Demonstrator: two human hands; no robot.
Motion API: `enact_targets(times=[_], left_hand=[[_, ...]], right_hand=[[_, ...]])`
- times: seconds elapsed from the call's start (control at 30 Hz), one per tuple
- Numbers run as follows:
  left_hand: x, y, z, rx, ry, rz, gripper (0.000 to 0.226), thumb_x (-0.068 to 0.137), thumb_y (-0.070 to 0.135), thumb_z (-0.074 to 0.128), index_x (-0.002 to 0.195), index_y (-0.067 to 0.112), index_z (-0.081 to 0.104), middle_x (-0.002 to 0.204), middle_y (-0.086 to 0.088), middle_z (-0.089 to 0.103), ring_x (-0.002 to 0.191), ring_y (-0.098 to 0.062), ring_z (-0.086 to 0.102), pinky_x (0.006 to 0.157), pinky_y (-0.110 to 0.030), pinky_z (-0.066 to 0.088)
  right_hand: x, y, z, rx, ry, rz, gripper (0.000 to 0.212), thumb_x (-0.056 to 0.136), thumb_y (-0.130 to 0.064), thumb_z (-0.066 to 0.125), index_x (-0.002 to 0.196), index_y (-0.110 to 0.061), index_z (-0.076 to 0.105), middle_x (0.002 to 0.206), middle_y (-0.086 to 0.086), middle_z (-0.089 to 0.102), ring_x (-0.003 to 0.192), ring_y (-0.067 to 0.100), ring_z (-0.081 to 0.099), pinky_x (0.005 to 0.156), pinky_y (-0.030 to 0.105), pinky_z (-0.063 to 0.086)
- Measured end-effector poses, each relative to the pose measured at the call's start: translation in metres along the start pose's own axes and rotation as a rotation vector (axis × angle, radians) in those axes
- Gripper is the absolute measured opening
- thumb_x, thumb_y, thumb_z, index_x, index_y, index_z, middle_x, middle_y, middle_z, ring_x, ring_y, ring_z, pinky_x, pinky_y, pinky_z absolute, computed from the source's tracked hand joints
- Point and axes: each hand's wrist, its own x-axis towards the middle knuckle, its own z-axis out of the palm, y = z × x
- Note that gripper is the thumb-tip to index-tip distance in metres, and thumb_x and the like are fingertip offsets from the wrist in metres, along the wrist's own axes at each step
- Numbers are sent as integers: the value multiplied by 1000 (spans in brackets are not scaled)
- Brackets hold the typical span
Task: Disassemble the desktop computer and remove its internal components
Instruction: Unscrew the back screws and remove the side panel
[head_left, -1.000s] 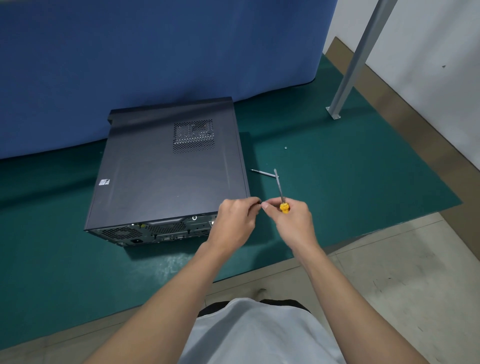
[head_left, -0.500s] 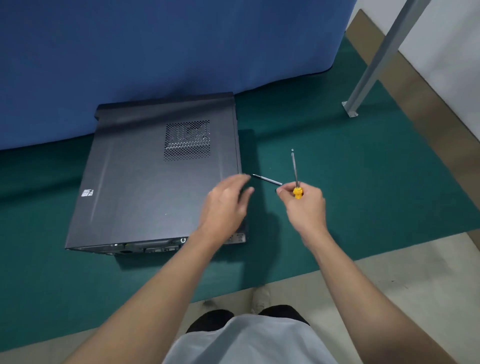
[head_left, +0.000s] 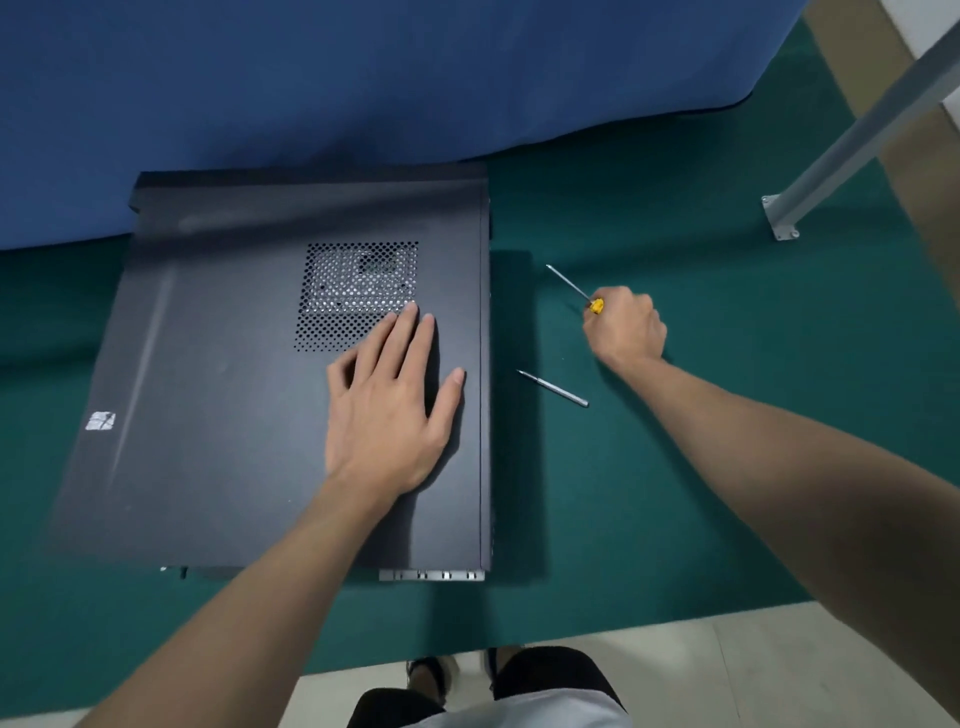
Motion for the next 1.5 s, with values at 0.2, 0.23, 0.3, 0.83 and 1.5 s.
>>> enact_targets(times=[0.2,0.23,0.3,0.83,1.5], left_hand=[[0,0,-1,21,-24,-23,63,98,55,25,150,19,33,158,3,26,146,-12,19,108,-35,18],[0,0,-1,22,-28,-25,63,98,55,25,150,19,33,158,3,26,146,-12,19,108,-34,18],[0,-1,-1,19,-28,-29,63,98,55,25,150,20,32,158,3,26,146,-12,19,107,-34,18],[-13,-11,-5,-231,58,5,44,100,28,47,139,11,50,148,-1,45,139,-15,34,108,-30,25],[-173,-162,-59,-418,117,-387,20,89,34,67,85,14,64,89,-8,67,90,-30,57,76,-37,37]], right_hand=[[12,3,22,-94,-25,-28,17,87,-13,48,91,-17,64,80,13,60,68,32,47,62,35,36],[11,4,24,-107,-32,-39,17,87,-13,49,94,-16,64,81,14,60,70,33,48,63,35,36],[11,6,25,-117,-48,-64,16,87,-15,51,99,-15,61,88,16,63,76,36,55,65,36,38],[-103,-13,-31,472,0,70,12,85,-20,58,93,-16,51,89,8,61,85,28,51,67,28,37],[-394,-138,20,941,-110,161,27,95,-38,51,79,-18,59,66,-3,61,54,14,43,63,36,35]])
